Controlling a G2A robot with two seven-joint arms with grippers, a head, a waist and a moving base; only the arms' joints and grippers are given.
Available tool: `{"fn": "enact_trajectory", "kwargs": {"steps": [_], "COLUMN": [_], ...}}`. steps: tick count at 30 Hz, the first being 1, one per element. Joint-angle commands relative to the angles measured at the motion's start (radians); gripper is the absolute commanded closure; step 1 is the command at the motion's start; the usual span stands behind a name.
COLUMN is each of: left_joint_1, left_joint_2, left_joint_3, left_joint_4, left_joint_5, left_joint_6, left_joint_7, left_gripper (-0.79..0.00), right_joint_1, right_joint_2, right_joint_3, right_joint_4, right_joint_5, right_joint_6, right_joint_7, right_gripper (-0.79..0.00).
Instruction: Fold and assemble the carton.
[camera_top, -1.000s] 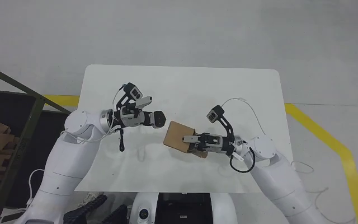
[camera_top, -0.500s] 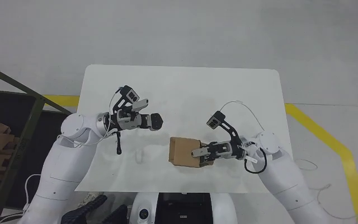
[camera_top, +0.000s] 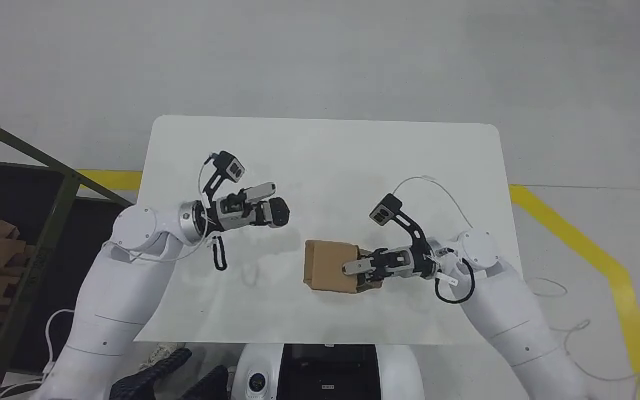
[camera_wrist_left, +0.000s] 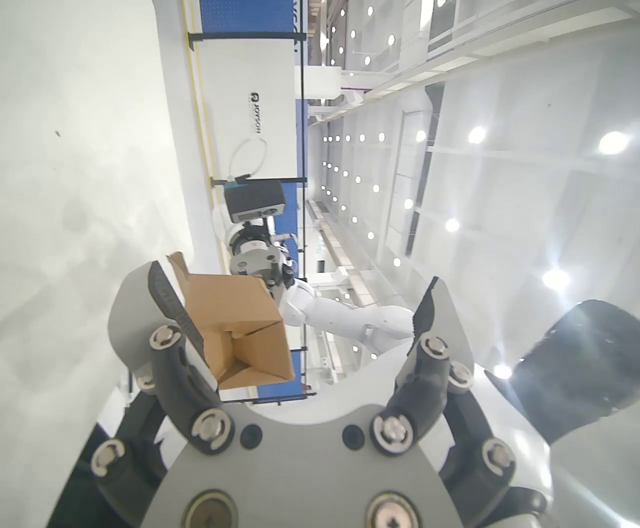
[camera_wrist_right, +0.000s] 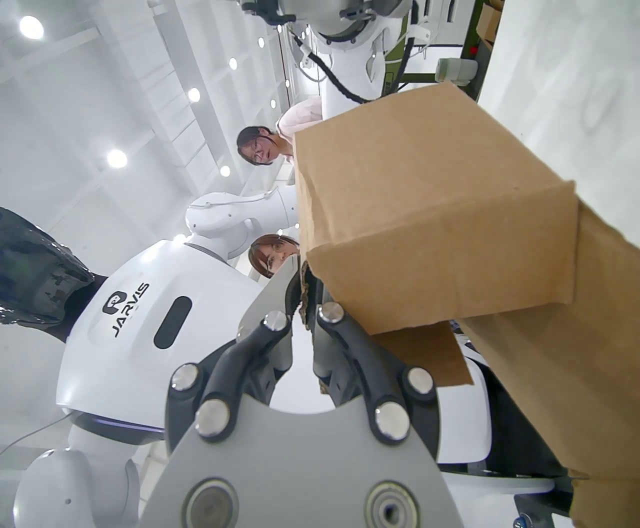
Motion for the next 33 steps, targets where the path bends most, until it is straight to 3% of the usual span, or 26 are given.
{"fn": "enact_trajectory", "kwargs": {"steps": [1, 6, 8, 11, 18, 23, 29, 33], "left_joint_1": [0.000, 0.000, 0.006, 0.013, 0.003, -0.024, -0.051, -0.068], "left_joint_2": [0.000, 0.000, 0.000, -0.002, -0.008, -0.017, -0.017, -0.014], "left_joint_3": [0.000, 0.000, -0.002, -0.007, 0.014, 0.041, 0.096, 0.121], "left_joint_4": [0.000, -0.002, -0.022, -0.024, 0.034, 0.080, 0.093, 0.061], "left_joint_5": [-0.006, -0.003, 0.038, 0.079, 0.209, 0.312, 0.577, 0.684], "left_joint_6": [0.006, 0.003, -0.041, -0.150, -0.506, -0.703, -0.908, -0.911], "left_joint_7": [-0.002, 0.004, 0.034, 0.050, 0.039, 0.098, 0.302, 0.324], "left_gripper": [-0.785, -0.785, -0.785, -0.785, -0.785, -0.785, -0.785, -0.785], "right_joint_1": [0.000, -0.007, -0.001, 0.023, 0.098, 0.140, 0.180, 0.206], "right_joint_2": [0.000, 0.000, 0.001, 0.001, -0.012, -0.022, -0.035, -0.042], "right_joint_3": [0.000, -0.002, 0.001, 0.000, -0.025, -0.054, -0.081, -0.102], "right_joint_4": [0.000, -0.010, 0.001, 0.024, 0.110, 0.166, 0.228, 0.254], "right_joint_5": [0.000, -0.007, -0.005, 0.018, 0.106, 0.117, 0.149, 0.158], "right_joint_6": [0.000, 0.016, 0.032, 0.056, 0.106, 0.129, 0.143, 0.143], "right_joint_7": [0.000, -0.027, -0.024, 0.009, 0.101, 0.118, 0.118, 0.118], "right_gripper": [0.000, 0.000, 0.000, 0.000, 0.000, 0.000, 0.000, 0.000]}}
